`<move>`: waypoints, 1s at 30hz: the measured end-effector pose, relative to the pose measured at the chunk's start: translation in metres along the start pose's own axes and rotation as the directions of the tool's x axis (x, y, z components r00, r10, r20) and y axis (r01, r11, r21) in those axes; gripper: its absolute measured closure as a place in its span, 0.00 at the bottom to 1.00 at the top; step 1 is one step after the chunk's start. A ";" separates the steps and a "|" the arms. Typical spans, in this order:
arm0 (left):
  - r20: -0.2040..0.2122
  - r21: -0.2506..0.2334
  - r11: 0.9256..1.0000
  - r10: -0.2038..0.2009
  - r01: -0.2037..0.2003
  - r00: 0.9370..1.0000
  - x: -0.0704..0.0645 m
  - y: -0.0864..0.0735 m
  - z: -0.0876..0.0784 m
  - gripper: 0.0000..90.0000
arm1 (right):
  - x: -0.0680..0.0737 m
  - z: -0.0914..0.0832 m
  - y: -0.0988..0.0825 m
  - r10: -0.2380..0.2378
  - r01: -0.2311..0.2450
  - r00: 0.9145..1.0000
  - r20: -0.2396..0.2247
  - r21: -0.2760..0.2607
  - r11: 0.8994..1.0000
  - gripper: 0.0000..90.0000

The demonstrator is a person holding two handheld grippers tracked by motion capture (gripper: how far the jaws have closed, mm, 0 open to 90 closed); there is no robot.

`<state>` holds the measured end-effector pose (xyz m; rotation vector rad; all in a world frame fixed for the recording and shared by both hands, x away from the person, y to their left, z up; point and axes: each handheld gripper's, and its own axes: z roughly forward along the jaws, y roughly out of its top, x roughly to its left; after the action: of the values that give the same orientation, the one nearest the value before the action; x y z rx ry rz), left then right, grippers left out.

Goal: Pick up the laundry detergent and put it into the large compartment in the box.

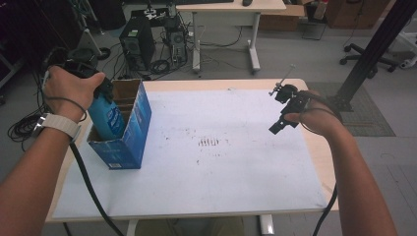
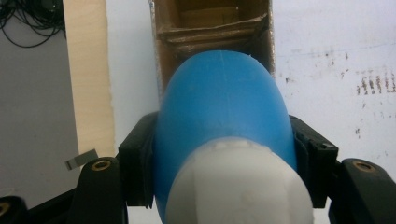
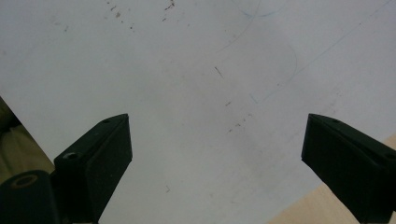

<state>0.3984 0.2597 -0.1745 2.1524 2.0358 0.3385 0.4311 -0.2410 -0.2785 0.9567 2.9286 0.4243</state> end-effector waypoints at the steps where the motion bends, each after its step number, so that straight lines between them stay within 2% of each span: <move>1: -0.001 -0.002 1.000 0.004 -0.004 1.000 0.000 0.000 0.002 0.42 | 0.000 0.000 0.000 0.000 0.000 1.000 0.001 0.001 1.000 0.10; 14: -0.002 -0.007 1.000 0.026 -0.026 1.000 -0.005 0.000 0.028 0.42 | 0.000 0.002 0.000 0.005 -0.005 1.000 -0.001 0.005 1.000 0.10; 23: -0.022 -0.007 0.999 0.043 -0.043 0.999 -0.008 -0.002 0.042 0.42 | -0.001 0.004 -0.003 0.011 -0.011 1.000 -0.004 0.007 1.000 0.10; 30: -0.015 -0.007 0.999 0.046 -0.046 0.999 -0.008 -0.005 0.054 0.42 | 0.000 0.006 -0.002 0.007 -0.007 1.000 -0.006 0.011 1.000 0.10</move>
<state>0.4077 0.2540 -0.2285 2.2017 1.9928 0.3689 0.4307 -0.2414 -0.2850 0.9688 2.9365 0.4128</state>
